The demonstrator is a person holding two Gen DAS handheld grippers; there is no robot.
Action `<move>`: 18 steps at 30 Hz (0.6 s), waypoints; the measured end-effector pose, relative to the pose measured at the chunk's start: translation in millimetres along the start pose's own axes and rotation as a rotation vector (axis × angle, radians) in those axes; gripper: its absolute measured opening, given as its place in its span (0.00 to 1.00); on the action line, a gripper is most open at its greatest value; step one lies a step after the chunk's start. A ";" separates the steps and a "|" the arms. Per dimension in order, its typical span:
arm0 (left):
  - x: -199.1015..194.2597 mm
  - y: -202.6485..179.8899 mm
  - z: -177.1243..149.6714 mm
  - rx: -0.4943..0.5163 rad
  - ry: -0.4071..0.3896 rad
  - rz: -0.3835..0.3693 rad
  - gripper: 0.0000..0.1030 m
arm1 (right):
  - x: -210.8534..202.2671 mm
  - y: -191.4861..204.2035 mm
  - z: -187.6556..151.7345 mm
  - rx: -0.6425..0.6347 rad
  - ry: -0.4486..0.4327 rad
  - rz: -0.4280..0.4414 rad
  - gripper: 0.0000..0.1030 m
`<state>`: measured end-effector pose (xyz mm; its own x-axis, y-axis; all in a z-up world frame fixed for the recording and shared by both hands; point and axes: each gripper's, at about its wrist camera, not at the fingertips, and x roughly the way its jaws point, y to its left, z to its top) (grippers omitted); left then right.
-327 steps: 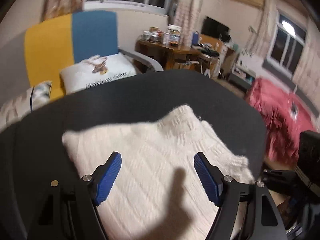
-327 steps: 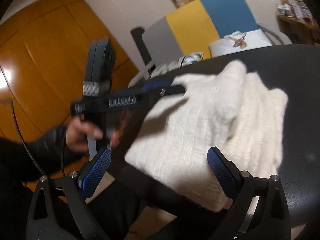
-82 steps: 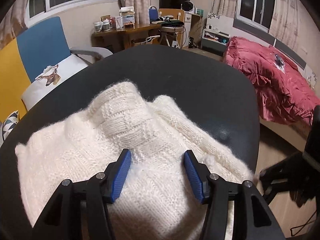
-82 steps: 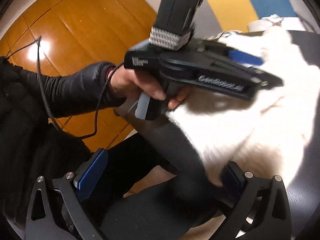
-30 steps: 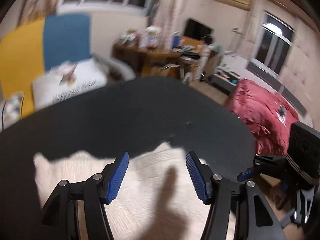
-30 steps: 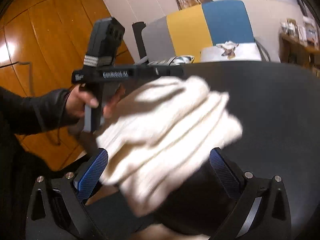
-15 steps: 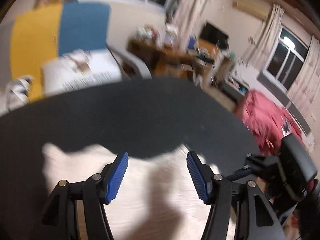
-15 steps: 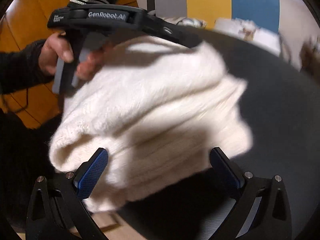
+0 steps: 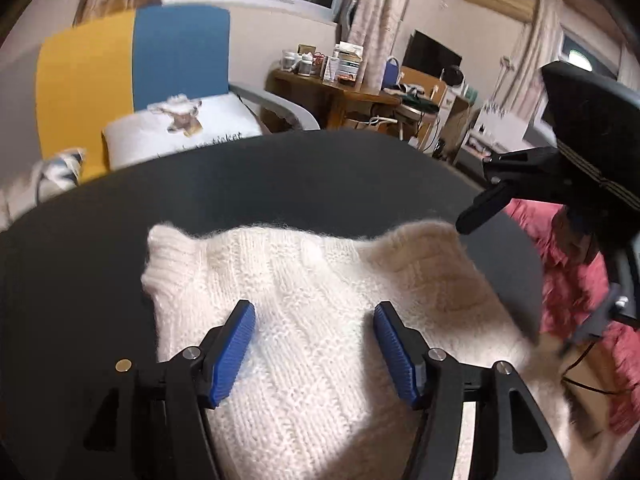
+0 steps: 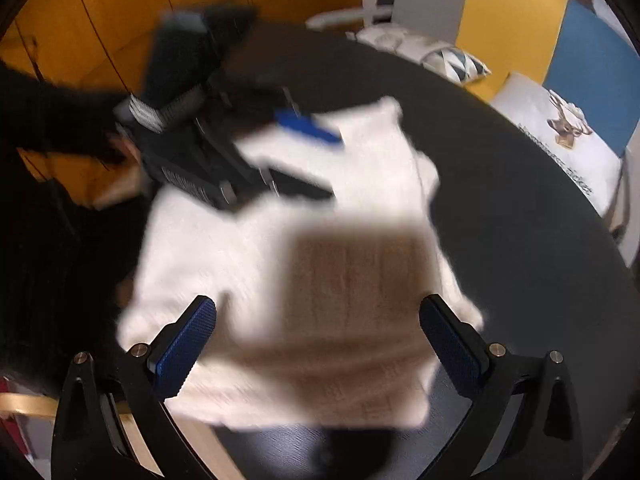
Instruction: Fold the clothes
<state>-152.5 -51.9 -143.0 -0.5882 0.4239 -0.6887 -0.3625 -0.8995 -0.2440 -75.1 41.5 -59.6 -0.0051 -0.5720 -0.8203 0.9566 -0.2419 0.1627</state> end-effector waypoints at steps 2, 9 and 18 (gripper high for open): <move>0.4 1.2 -0.3 -0.006 0.001 0.002 0.61 | 4.4 -0.7 13.1 -0.031 -0.049 -0.019 1.00; -6.0 -5.3 -6.0 0.014 -0.002 0.007 0.62 | 54.6 -20.8 -44.8 0.141 0.041 0.036 0.99; -55.5 -36.4 -31.5 0.075 -0.049 -0.156 0.62 | 28.8 -11.4 -39.7 0.121 0.018 -0.098 1.00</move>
<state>-83.9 -46.1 -117.4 -0.5547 0.5641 -0.6117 -0.5040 -0.8127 -0.2924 -74.5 58.9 -106.9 -0.0899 -0.5270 -0.8451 0.9095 -0.3893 0.1459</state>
